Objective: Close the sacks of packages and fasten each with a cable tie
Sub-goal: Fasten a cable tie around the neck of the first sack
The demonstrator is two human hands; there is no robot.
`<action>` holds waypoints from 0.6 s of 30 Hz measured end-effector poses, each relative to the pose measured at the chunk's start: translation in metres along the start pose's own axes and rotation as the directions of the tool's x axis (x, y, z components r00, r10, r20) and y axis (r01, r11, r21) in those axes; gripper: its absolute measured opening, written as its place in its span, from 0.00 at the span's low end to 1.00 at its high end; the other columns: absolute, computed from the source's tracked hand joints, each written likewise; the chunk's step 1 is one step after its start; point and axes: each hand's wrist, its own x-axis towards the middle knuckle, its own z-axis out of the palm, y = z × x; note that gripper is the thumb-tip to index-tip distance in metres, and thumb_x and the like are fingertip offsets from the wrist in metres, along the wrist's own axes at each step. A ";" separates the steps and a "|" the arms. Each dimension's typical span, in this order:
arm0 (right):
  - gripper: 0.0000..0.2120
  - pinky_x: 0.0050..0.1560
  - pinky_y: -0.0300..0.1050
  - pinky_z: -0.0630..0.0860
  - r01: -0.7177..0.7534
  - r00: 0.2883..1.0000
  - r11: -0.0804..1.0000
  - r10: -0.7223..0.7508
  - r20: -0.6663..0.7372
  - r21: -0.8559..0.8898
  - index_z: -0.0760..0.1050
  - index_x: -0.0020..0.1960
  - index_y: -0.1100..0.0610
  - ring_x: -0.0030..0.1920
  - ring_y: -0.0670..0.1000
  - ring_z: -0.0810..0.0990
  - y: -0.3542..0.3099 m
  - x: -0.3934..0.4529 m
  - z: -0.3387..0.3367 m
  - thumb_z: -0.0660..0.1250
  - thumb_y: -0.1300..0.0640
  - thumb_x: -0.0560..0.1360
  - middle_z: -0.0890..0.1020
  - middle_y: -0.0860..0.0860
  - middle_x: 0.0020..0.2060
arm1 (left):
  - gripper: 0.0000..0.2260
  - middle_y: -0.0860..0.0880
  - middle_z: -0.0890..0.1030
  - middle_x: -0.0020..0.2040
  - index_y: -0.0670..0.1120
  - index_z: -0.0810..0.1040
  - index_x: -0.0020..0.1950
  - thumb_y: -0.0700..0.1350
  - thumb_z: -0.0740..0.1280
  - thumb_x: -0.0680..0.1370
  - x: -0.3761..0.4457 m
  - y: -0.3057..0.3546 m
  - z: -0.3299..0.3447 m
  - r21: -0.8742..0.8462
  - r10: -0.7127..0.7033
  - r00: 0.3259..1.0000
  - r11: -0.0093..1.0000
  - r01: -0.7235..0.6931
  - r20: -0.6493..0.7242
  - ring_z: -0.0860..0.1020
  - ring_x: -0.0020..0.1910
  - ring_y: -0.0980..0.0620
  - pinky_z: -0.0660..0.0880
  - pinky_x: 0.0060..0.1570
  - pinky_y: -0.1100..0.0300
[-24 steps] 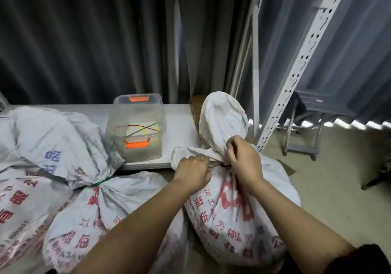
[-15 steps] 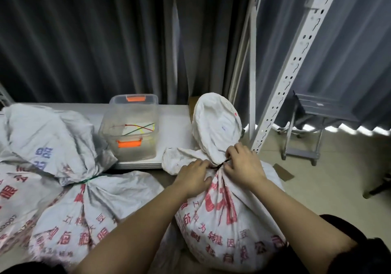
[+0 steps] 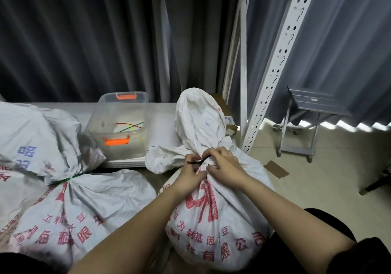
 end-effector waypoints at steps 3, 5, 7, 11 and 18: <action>0.13 0.58 0.43 0.60 0.015 1.000 0.998 -0.014 -0.010 0.066 0.69 0.60 0.40 0.61 0.48 0.67 0.001 -0.002 -0.003 0.61 0.52 0.78 0.69 0.47 0.57 | 0.19 0.45 0.74 0.56 0.51 0.64 0.59 0.33 0.64 0.76 -0.001 -0.004 0.003 -0.090 0.033 0.999 0.995 -0.036 -0.035 0.75 0.51 0.56 0.73 0.45 0.68; 0.13 0.59 0.42 0.59 0.041 0.999 0.998 -0.039 -0.034 0.057 0.70 0.62 0.41 0.62 0.47 0.66 0.005 -0.005 -0.004 0.61 0.52 0.79 0.69 0.45 0.59 | 0.20 0.47 0.75 0.55 0.53 0.66 0.57 0.32 0.64 0.75 -0.003 -0.005 0.006 -0.149 0.066 0.996 0.986 -0.074 -0.057 0.75 0.54 0.56 0.72 0.44 0.73; 0.13 0.63 0.43 0.60 0.078 0.994 0.993 -0.071 -0.089 0.086 0.70 0.62 0.41 0.63 0.46 0.66 0.006 -0.008 0.001 0.61 0.53 0.80 0.68 0.43 0.60 | 0.20 0.49 0.75 0.57 0.54 0.67 0.59 0.32 0.64 0.75 -0.004 -0.006 0.007 -0.190 0.093 0.993 0.976 -0.106 -0.076 0.74 0.58 0.55 0.71 0.48 0.74; 0.23 0.69 0.49 0.63 0.114 0.987 0.960 -0.079 -0.143 0.257 0.68 0.56 0.26 0.64 0.43 0.67 0.006 -0.007 0.006 0.60 0.57 0.79 0.67 0.38 0.59 | 0.22 0.50 0.73 0.60 0.54 0.66 0.66 0.36 0.66 0.77 -0.004 -0.009 0.008 -0.166 0.106 0.991 0.979 -0.118 -0.078 0.71 0.60 0.60 0.70 0.51 0.75; 0.13 0.66 0.51 0.67 0.100 0.989 0.953 -0.063 -0.134 0.285 0.73 0.57 0.32 0.62 0.46 0.72 0.008 0.002 -0.002 0.61 0.51 0.79 0.73 0.42 0.56 | 0.28 0.49 0.73 0.56 0.64 0.63 0.70 0.43 0.67 0.75 -0.005 -0.019 0.011 -0.121 0.170 0.982 0.976 -0.179 -0.078 0.73 0.58 0.54 0.70 0.59 0.65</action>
